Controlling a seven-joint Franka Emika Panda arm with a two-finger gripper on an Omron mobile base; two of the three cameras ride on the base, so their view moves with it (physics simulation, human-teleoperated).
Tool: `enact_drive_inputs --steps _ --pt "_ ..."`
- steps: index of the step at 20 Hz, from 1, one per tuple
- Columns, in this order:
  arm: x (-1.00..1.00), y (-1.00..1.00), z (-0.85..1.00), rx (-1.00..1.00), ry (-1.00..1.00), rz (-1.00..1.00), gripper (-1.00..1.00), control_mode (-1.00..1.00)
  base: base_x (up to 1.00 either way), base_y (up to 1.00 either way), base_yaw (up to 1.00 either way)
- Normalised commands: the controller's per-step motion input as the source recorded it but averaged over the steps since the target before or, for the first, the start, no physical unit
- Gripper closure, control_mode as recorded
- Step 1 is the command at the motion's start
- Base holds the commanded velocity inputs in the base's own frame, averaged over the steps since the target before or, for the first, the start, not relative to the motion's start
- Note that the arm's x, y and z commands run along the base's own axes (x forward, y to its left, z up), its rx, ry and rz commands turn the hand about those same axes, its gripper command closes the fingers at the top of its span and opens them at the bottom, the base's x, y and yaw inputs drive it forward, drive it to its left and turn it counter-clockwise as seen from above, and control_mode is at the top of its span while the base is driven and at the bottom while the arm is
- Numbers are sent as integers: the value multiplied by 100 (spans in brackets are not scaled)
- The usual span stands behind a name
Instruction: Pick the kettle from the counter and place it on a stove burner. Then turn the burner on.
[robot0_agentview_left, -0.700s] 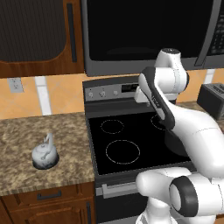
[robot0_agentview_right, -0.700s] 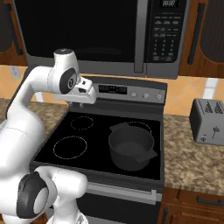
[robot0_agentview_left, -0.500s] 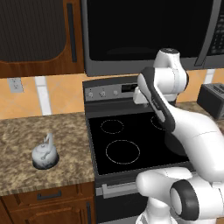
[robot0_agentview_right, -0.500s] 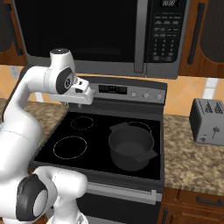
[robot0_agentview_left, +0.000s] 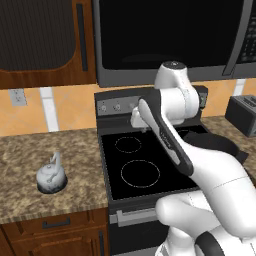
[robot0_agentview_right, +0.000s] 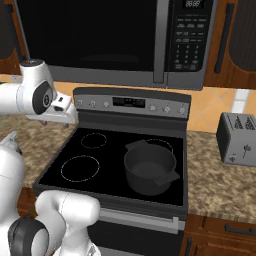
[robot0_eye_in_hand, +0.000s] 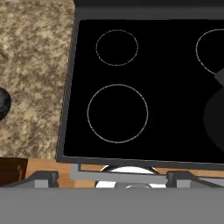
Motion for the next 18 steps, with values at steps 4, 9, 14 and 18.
enact_drive_inputs --steps 4,9,14,18 --pt "-7 85 -6 16 -7 6 -100 -100 0 0 0" --pt "0 87 -11 20 0 16 -100 -100 0 0 0" --pt "-1 100 -10 4 1 13 -100 -100 0 0 0" --pt "0 100 -2 -4 10 3 -100 -100 0 0 0"
